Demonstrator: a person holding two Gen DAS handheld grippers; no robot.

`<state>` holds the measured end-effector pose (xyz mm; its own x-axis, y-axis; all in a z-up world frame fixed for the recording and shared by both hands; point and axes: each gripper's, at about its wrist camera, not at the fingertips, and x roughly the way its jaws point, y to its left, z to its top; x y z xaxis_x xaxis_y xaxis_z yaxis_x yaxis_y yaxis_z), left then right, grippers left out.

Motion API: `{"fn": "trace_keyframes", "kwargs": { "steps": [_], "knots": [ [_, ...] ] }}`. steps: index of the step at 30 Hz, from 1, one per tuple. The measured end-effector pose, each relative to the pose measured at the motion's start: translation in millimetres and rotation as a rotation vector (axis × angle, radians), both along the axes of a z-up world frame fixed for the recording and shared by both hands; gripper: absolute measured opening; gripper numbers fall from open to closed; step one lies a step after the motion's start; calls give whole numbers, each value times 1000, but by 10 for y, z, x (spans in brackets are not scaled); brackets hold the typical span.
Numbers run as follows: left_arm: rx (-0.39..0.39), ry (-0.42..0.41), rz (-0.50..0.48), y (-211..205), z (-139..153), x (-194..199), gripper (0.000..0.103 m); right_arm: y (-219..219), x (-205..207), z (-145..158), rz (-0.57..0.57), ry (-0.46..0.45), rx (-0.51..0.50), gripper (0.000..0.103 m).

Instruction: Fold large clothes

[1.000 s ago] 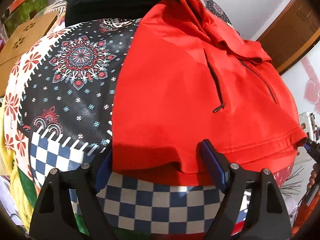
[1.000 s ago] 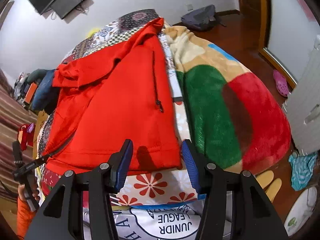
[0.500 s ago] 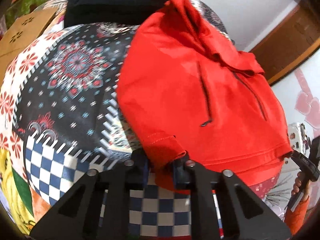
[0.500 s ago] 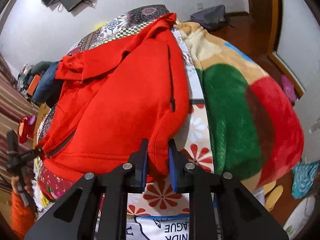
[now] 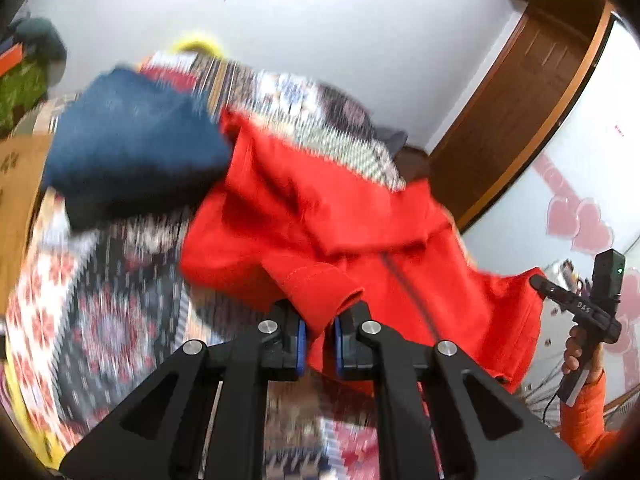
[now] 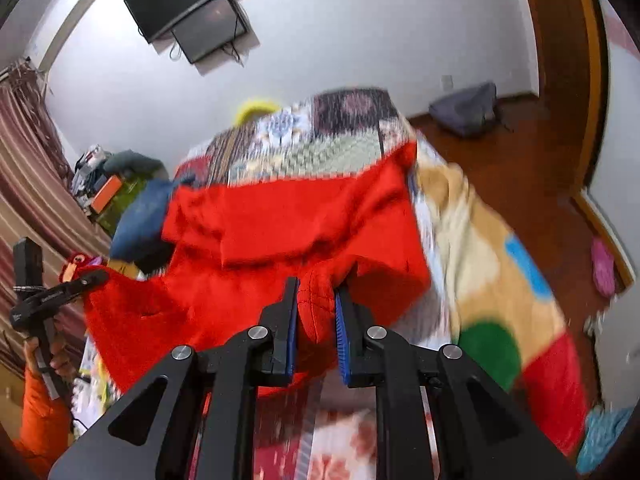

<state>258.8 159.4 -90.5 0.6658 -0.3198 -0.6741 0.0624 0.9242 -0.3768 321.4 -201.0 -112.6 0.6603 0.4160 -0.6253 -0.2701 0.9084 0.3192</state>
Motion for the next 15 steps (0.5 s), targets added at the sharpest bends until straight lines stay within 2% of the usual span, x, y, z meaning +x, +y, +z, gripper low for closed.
{"fn": "trace_keyframes", "kwargs": {
  "steps": [3, 8, 10, 15],
  "knots": [
    [-18, -53, 16, 54, 214, 266, 9, 33, 314, 139, -17, -43, -22, 14],
    [6, -120, 70, 109, 439, 902, 9, 124, 889, 267, -23, -85, -67, 14],
    [4, -125, 83, 124, 442, 1175, 9, 167, 1205, 271, -43, -89, -98, 14],
    [94, -86, 145, 146, 227, 1919, 9, 172, 1835, 95, -122, -45, -130, 14]
  ]
}}
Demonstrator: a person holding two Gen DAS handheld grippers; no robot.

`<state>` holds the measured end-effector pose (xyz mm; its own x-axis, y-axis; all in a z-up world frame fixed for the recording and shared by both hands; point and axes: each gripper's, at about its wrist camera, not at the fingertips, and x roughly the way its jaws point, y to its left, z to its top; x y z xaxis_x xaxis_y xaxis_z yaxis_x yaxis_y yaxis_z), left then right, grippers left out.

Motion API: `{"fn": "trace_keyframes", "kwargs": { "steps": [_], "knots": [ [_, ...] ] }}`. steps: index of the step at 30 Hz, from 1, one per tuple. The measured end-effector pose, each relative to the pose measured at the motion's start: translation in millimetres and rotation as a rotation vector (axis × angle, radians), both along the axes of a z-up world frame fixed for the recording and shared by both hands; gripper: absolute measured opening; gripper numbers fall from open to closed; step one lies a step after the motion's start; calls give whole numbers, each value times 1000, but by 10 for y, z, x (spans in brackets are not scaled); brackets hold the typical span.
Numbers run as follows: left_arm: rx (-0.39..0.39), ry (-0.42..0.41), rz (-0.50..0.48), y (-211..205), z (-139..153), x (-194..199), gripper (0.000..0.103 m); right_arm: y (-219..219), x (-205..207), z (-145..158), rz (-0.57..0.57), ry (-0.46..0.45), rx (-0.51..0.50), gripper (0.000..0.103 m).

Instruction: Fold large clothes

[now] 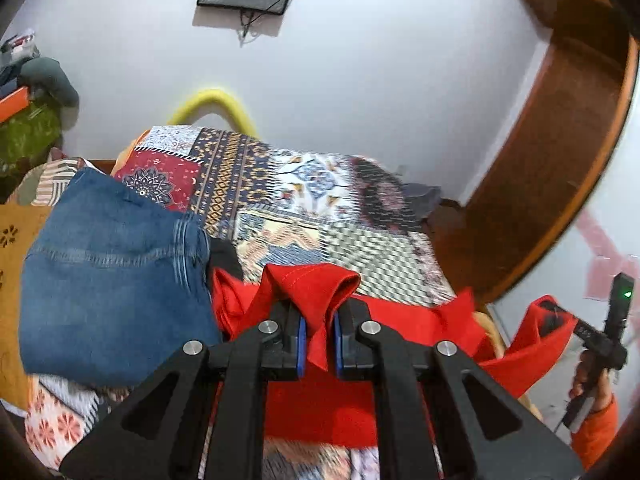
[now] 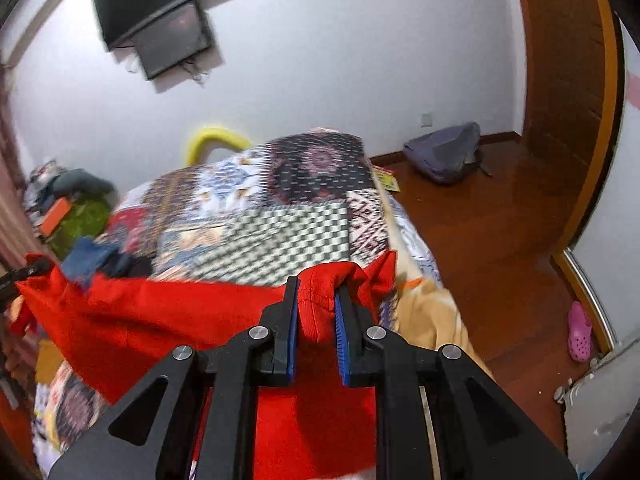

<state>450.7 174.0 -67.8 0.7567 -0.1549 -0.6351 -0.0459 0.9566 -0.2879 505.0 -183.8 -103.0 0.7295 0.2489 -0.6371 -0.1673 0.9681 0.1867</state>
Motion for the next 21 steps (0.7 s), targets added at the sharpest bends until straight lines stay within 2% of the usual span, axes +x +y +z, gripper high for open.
{"fn": "trace_keyframes", "kwargs": {
  "steps": [5, 7, 12, 14, 16, 18, 21],
  "knots": [
    [70, 133, 51, 34, -491, 533, 11, 84, 412, -375, -90, 79, -61, 18],
    [103, 186, 59, 35, -666, 650, 26, 59, 456, -420, -111, 94, -47, 22],
    [152, 165, 31, -82, -725, 584, 50, 46, 445, -373, -127, 106, 22, 23],
    [180, 143, 22, -151, -669, 532, 54, 112, 391, -319, -97, 104, 4, 25],
    [206, 135, 3, -226, -638, 477, 58, 227, 336, -288, -46, 105, -19, 33],
    [224, 136, -33, -329, -637, 399, 60, 354, 197, -255, 14, 107, -54, 50],
    [255, 154, -73, -473, -667, 277, 61, 514, 35, -264, 75, 107, -111, 52]
  ]
}}
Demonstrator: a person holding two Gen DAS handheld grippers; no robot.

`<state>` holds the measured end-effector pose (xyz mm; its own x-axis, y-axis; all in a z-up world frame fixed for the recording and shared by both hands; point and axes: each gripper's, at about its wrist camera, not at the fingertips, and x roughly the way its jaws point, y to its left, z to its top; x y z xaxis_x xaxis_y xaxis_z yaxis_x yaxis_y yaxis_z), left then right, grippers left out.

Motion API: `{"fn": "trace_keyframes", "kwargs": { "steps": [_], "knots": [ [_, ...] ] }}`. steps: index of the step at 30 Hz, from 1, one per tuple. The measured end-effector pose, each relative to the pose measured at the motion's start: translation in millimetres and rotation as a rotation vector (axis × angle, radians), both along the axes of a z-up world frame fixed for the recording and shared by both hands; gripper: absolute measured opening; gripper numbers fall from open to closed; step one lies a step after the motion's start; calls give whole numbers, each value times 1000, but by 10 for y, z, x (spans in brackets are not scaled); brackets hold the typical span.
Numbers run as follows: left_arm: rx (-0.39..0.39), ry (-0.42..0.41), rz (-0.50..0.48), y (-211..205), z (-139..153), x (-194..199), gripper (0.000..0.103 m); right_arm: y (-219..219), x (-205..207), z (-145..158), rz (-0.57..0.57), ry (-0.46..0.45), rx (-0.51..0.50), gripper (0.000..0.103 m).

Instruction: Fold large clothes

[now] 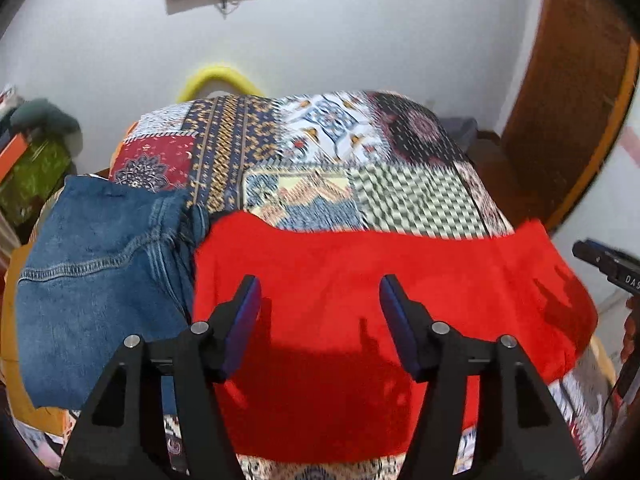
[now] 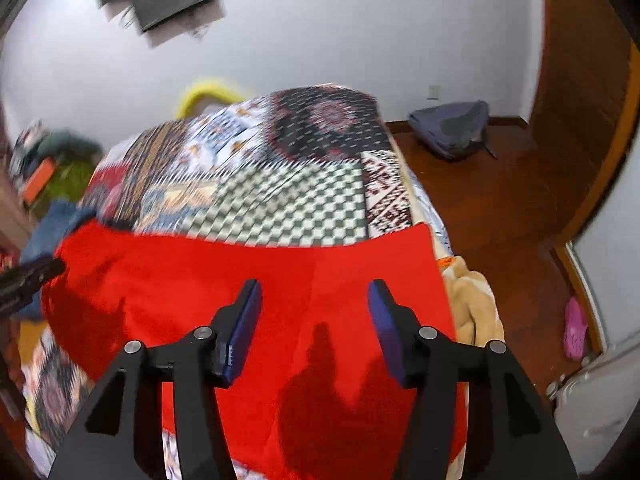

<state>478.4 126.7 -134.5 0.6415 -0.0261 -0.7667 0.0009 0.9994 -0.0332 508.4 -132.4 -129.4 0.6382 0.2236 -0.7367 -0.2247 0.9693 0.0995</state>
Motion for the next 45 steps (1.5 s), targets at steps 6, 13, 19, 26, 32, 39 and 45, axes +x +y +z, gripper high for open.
{"fn": "trace_keyframes", "kwargs": {
  "steps": [6, 13, 19, 26, 32, 39, 45],
  "knots": [
    [12, 48, -36, -137, -114, -357, 69, 219, -382, 7, 93, -11, -84, 52],
    [-31, 56, 11, -33, -148, -890, 83, 323, -731, 97, 136, -63, -92, 69],
    [-120, 16, 129, 260, -299, -1230, 89, 360, -796, -41, 144, -36, -119, 72],
    [-390, 142, 262, 604, -888, -1226, 89, 290, -809, -218, 133, 25, -103, 72],
    [-549, 145, 285, 679, -1163, -1055, 89, 255, -750, -359, 116, 66, -88, 72],
    [-572, 72, 207, 596, -1220, -753, 90, 295, -697, -451, 123, 84, -96, 72],
    [-649, 87, 240, 489, -1281, -535, 73, 350, -685, -482, 140, 94, -106, 72]
  ]
}}
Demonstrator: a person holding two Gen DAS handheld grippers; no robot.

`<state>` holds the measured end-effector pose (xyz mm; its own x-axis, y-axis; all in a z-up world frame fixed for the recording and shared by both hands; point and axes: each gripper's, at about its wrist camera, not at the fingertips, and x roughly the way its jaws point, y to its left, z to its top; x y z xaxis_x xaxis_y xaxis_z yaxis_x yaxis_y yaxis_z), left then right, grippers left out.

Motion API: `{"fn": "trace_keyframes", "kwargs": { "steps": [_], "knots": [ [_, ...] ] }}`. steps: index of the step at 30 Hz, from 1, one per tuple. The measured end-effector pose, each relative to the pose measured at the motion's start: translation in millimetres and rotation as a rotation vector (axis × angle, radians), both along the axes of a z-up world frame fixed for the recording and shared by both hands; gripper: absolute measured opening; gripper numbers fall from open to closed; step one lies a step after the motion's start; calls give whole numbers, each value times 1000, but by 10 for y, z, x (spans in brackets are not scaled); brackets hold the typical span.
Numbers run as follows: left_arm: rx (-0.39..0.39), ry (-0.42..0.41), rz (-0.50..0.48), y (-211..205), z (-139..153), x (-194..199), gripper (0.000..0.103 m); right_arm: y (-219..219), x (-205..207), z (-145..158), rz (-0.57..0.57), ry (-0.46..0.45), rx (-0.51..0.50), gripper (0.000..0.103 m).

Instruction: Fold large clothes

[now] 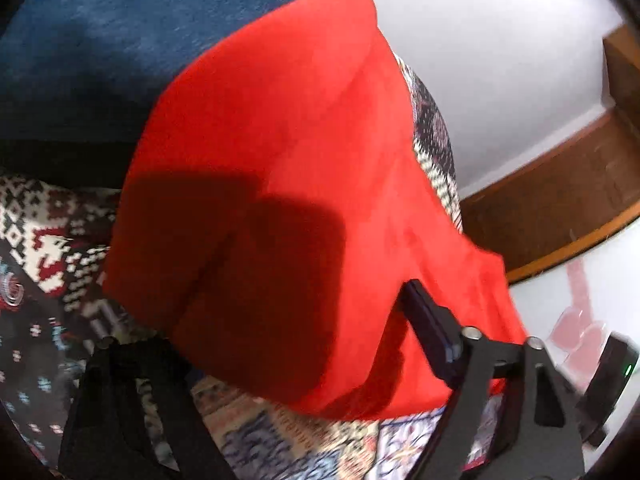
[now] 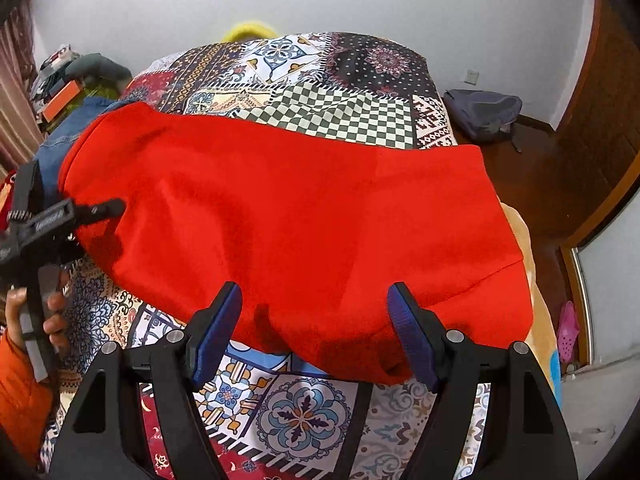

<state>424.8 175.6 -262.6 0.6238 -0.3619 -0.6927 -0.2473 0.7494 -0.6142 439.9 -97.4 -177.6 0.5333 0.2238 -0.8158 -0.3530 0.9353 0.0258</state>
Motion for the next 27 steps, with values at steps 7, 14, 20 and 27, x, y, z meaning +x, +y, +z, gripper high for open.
{"fn": "trace_keyframes", "kwargs": {
  "steps": [7, 14, 20, 27],
  "knots": [
    [-8, 38, 80, -157, 204, 40, 15, 45, 7, 15, 16, 7, -15, 72],
    [34, -122, 48, -513, 968, -117, 7, 123, 81, 170, 41, 19, 41, 72],
    [113, -295, 37, -551, 1676, -343, 5, 406, 279, 322, 72, 39, 126, 72],
    [324, -426, 50, -502, 2193, -623, 5, 988, 457, 69, 137, 181, 279, 72]
  ]
}}
